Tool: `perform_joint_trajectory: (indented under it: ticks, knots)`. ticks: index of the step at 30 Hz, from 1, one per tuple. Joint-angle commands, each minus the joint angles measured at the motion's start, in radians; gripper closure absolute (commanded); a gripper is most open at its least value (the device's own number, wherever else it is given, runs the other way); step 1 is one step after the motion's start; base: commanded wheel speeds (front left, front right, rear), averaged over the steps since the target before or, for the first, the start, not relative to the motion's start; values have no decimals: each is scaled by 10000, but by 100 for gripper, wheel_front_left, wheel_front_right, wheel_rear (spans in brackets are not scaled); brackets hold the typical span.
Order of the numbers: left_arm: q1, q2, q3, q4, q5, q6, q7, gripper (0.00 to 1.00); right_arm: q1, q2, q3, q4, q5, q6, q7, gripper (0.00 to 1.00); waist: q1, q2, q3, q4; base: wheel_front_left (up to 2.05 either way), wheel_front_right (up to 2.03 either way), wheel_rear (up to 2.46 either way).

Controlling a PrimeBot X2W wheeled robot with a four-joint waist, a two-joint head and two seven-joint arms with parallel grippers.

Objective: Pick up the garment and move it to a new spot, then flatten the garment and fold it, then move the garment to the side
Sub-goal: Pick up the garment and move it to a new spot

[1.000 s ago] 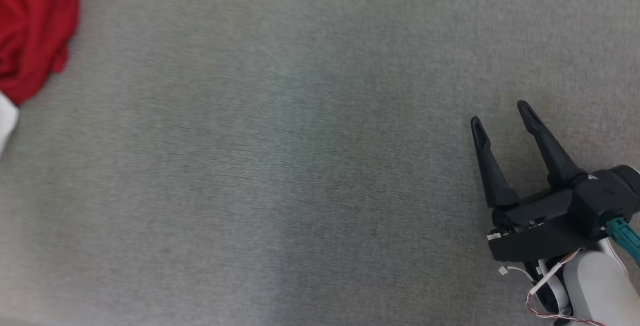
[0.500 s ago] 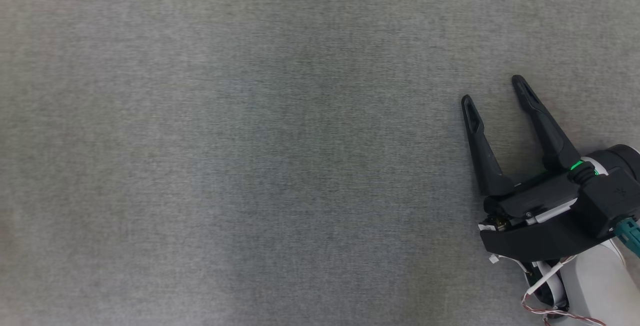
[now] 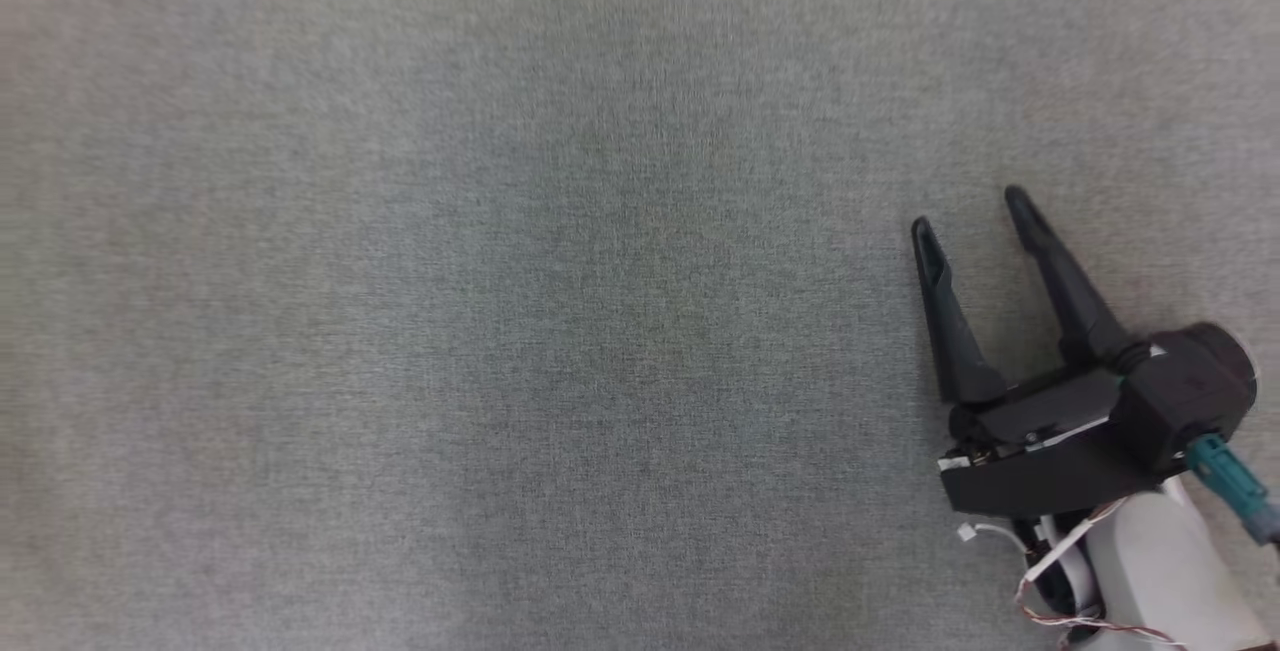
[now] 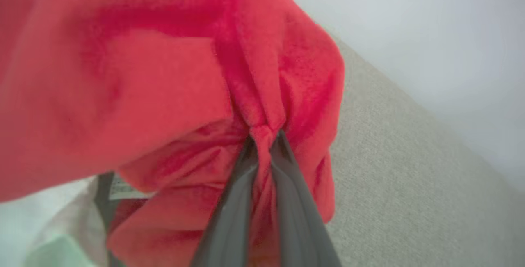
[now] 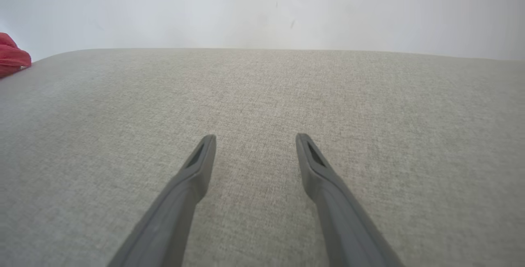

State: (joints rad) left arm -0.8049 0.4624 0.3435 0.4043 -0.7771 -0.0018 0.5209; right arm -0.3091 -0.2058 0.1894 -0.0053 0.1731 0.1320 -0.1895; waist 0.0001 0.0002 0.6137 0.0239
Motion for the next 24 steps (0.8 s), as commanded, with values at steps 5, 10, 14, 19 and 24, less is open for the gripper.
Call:
perform_joint_trajectory:
  ticks: [5,10,14,19,24]
  knots:
    - [142,351,-252,-371,245,-241,164,100,257,294,131,666,223,-24,-268,0,-1,-2,-1398,4,0,0,0]
    - [-77,520,-606,-848,389,-432,317,100,408,563,251,1300,463,-24,-514,0,-1,-2,-2595,-139,0,0,0]
    - [-322,464,-1052,-1527,513,-525,548,100,639,709,266,1659,572,-24,-644,0,-1,-2,-3598,-329,0,0,0]
    - [-733,-84,-1938,-2318,760,-492,724,100,1059,827,298,1971,697,-24,-712,0,-1,-2,-4753,-580,0,0,0]
    - [-1147,-943,-2738,-2824,697,-468,736,100,1423,914,298,2037,773,-24,-735,0,-1,-2,-5467,-982,0,0,0]
